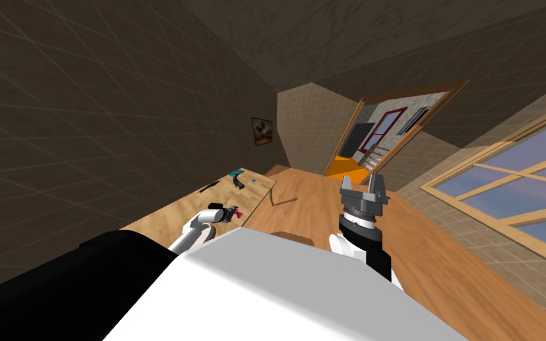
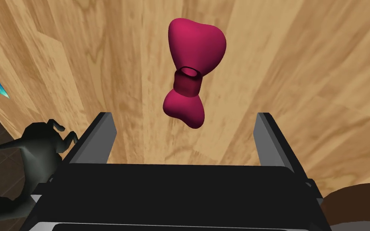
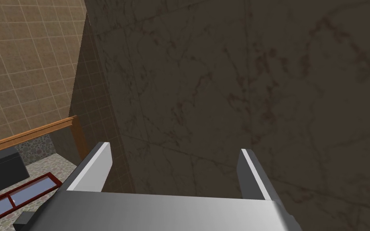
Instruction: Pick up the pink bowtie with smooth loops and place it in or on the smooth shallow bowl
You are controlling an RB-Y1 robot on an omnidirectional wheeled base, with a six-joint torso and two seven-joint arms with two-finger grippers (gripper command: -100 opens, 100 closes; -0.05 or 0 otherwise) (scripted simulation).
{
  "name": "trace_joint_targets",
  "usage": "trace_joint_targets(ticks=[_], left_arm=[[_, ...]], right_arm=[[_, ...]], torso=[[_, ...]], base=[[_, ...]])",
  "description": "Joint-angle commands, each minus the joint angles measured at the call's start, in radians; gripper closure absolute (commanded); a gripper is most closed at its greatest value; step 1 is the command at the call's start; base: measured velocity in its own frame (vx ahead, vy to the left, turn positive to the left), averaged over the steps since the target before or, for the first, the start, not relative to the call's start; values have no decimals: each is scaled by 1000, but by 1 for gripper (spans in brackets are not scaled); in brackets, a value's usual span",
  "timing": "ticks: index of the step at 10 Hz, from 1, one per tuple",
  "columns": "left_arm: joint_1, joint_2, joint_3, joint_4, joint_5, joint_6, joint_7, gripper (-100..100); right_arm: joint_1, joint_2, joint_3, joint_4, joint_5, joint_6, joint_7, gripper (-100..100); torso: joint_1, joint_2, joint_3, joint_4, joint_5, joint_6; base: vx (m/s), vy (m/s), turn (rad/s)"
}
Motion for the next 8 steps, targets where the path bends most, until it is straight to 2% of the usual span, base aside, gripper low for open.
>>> trace_joint_targets(ticks=[1, 5, 8], left_arm=[[-4, 6, -1, 25, 16, 47, -12, -100], [-11, 26, -5, 86, 59, 162, -42, -100], [-13, 37, -8, 117, 84, 229, -60, -100]], right_arm=[[0, 0, 0, 0, 0, 0, 0, 0], [0, 0, 0, 0, 0, 0, 0, 0], [0, 0, 0, 0, 0, 0, 0, 0]], torso=[[0, 0, 0, 0, 0, 0], [0, -1, -1, 0, 0, 0], [0, 0, 0, 0, 0, 0]], base=[[42, 18, -97], [73, 35, -139], [61, 44, -98]])
